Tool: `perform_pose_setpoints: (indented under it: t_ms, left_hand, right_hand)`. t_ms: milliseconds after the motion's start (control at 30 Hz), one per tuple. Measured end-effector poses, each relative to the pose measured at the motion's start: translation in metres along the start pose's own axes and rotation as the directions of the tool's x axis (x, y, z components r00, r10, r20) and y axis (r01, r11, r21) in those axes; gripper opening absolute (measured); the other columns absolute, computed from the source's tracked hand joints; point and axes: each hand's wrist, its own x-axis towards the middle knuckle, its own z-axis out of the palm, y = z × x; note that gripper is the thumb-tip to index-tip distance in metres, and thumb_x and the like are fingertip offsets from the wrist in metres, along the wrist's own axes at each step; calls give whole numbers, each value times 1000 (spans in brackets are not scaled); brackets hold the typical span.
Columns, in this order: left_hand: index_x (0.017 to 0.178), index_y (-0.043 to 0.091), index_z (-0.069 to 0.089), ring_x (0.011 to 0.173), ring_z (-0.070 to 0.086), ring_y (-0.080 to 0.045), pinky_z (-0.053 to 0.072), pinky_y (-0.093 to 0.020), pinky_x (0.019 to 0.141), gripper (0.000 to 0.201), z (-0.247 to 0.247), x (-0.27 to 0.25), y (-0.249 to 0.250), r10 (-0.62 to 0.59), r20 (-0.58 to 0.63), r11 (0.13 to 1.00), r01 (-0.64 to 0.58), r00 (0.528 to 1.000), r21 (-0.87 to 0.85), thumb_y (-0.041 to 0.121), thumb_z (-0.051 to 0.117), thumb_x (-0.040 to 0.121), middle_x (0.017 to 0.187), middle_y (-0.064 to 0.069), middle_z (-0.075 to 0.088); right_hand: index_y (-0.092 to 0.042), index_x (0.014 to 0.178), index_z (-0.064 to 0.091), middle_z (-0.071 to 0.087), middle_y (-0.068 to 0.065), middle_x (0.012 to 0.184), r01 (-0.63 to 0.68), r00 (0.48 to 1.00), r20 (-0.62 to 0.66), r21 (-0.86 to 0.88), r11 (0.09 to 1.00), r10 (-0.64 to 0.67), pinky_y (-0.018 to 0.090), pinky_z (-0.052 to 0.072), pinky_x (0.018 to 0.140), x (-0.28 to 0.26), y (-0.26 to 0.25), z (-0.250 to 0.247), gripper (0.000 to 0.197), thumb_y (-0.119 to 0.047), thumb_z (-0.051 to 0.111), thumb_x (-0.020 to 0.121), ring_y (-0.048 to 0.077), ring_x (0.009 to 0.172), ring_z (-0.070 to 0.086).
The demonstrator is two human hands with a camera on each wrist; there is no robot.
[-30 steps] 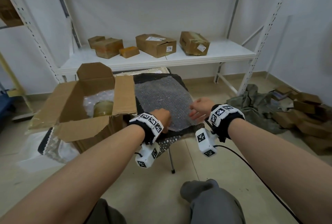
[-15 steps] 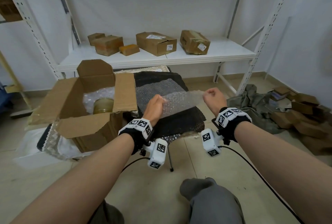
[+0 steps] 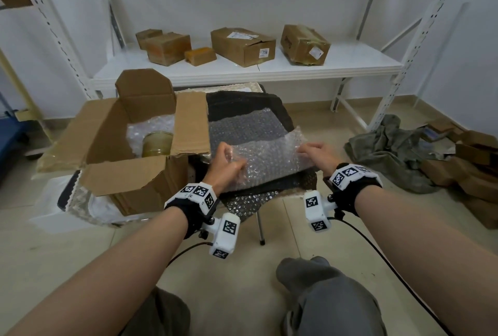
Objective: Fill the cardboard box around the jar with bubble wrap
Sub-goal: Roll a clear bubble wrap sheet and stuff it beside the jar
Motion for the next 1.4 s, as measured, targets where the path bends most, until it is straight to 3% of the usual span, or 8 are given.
perform_pose_setpoints:
  t_ms: [100,467,667,800,1000,1100,1233,1400]
  left_hand:
    - [104,13,39,74,54,-19,53,-38,65,29,-2,2,-14,-45,-104,993,56,994,107,18,64,89,97,-8,52]
    - [120,18,56,110,43,-14,54,-18,70,52,-5,-1,-6,50,49,800,-70,998,596,-3,75,76,135,2,28]
    - [121,29,64,121,52,-20,34,-44,108,61,2,-1,3,68,229,473,-234,971,850,69,65,74,126,5,60]
    - [134,30,52,119,54,-23,42,-44,103,68,9,5,8,25,280,344,-271,960,899,59,71,75,130,1,56]
    - [105,15,60,108,60,-36,46,-42,86,20,14,5,41,117,140,418,-176,983,891,25,46,96,115,-14,64]
    - [84,15,60,97,63,-34,49,-40,82,21,22,12,56,93,78,635,-119,993,763,24,44,96,101,-12,66]
    - [89,4,69,93,64,-28,52,-37,81,20,36,15,75,-54,216,915,-39,975,402,13,50,91,95,-12,68]
    - [110,5,58,95,63,-31,54,-42,91,24,35,6,75,-230,337,971,193,913,140,10,49,88,104,-15,63]
  right_hand:
    - [-13,87,65,69,11,103,40,993,-105,-85,996,-49,31,51,86,9,13,5,7,-11,71,87,25,99,63]
    - [-22,106,49,54,12,120,-39,986,-166,-308,951,-13,48,49,100,11,25,15,45,-21,82,75,33,111,56]
    - [-22,104,49,52,14,123,-26,985,-168,-349,937,-35,48,48,99,10,18,14,38,-13,75,77,34,112,54]
    - [-16,109,57,49,14,128,-4,971,-227,-348,938,-80,40,42,101,7,15,15,28,-24,69,85,35,121,48]
    - [-6,109,54,57,19,124,85,891,-446,-24,996,-87,39,46,85,1,-3,11,31,-33,54,94,30,100,56]
    - [-5,122,48,59,17,114,-54,985,-142,264,963,94,36,55,64,-4,-14,10,54,-51,52,95,26,90,62]
    - [-10,137,47,62,19,128,-187,933,360,462,867,10,47,56,94,-16,-17,18,67,-57,58,92,35,115,63]
    - [0,144,41,60,25,136,-195,907,401,671,715,-129,54,48,105,-12,-13,19,67,-29,70,91,37,122,62]
